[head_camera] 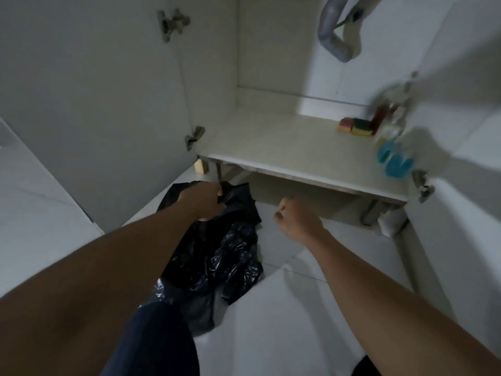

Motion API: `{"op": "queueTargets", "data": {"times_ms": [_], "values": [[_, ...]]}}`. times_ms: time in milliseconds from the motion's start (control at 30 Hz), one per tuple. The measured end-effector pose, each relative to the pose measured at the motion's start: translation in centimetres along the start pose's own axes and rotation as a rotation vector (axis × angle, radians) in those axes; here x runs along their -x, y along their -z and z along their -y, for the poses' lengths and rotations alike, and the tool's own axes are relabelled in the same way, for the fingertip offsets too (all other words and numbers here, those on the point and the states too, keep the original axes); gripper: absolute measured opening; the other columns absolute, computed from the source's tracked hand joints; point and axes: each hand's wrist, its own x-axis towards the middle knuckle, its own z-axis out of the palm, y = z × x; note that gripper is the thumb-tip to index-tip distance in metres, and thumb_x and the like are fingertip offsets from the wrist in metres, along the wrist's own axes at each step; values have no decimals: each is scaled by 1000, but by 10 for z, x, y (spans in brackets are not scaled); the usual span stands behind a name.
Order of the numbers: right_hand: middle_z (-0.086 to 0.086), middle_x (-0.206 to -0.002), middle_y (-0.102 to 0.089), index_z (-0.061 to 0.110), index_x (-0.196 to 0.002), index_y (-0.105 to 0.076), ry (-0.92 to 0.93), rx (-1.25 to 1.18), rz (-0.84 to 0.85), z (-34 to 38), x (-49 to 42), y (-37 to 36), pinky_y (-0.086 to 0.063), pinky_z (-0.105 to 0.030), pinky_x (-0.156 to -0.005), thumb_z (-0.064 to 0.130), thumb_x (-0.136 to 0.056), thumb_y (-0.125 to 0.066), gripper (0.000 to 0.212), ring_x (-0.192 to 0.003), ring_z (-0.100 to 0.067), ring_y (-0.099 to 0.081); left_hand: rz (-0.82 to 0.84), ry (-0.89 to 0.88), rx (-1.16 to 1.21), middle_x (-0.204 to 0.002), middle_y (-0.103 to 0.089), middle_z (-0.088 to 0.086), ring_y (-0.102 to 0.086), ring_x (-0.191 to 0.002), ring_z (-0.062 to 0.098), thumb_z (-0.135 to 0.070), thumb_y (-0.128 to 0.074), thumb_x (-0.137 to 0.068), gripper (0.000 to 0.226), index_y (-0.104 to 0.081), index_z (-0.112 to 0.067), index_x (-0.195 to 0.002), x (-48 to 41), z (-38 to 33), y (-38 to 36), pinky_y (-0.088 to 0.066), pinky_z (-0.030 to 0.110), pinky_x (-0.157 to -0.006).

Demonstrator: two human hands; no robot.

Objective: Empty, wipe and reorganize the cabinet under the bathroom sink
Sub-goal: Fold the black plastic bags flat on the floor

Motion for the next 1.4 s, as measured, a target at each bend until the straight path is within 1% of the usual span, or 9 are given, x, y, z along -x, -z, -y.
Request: {"op": "queueTargets", "data": {"times_ms": [233,433,667,800,933,1067,1167,1300,1400], "values": [[-8,-120,-48,15,-120,-57,149,-54,179,24,-16,-108,-52,-41,-84,34,-97,-52,30,-97,-29,-60,33,183,-57,-133,-54,8,-58,-117,30,-55,-61,-87,61,-47,-21,-136,6,49,-69,-52,43,-90],[-2,-144,-34,19,-141,-43,190,-140,217,47,-44,-170,-49,-39,-87,34,-101,-48,44,-113,-27,-55,-224,416,-46,-135,-47,15,-48,-125,36,-52,-66,-86,68,-39,-11,-133,-17,75,-111,-46,48,-94],[-6,-123,-56,18,-128,-56,205,-176,176,62,-51,-192,-48,-43,-87,36,-102,-42,35,-121,-29,-44,-308,411,63,-102,-67,11,-64,-101,33,-42,-53,-96,31,-66,-17,-109,-29,85,-115,-45,43,-91],[-5,-83,-58,21,-72,-50,126,-423,-5,81,-55,-166,-42,-37,-75,46,-102,-32,43,-96,-31,-52,-312,254,403,-79,-63,7,-64,-78,24,-36,-60,-95,28,-72,-10,-91,-32,79,-84,-45,27,-71],[-6,-92,-68,16,-97,-63,-285,-1051,244,105,-75,-118,-51,-34,-72,75,-88,-32,67,-81,-22,-65,-131,228,814,-89,-73,10,-66,-72,22,-35,-69,-89,31,-75,-6,-97,-33,55,-39,-51,28,-65],[-6,-98,-71,18,-95,-68,-351,-1155,292,94,-83,-80,-56,-37,-77,39,-92,-58,24,-94,-26,-67,107,164,985,-81,-66,6,-60,-71,22,-38,-51,-92,25,-64,-17,-87,-39,26,-25,-46,28,-65],[-9,-91,-68,15,-87,-64,-316,-1064,254,80,-80,-52,-55,-38,-75,19,-93,-52,14,-89,-29,-66,-111,158,1032,-68,-57,7,-53,-58,21,-22,-55,-87,14,-62,-13,-79,-50,9,-22,-44,22,-53],[-15,-88,-65,9,-88,-58,-291,-766,264,58,-58,-5,-56,-49,-84,14,-95,-49,12,-86,-31,-66,-363,-67,516,-117,-61,13,-60,-99,24,-9,-62,-83,41,-63,-13,-123,-60,-23,-6,-50,25,-80],[-20,-103,-63,7,-97,-59,-213,-449,300,35,-33,35,-58,-44,-77,12,-90,-50,12,-86,-32,-65,-285,-391,130,-160,-19,9,-39,-138,26,-1,-72,-77,94,-24,-23,-155,-54,-76,16,-40,29,-105]]}}
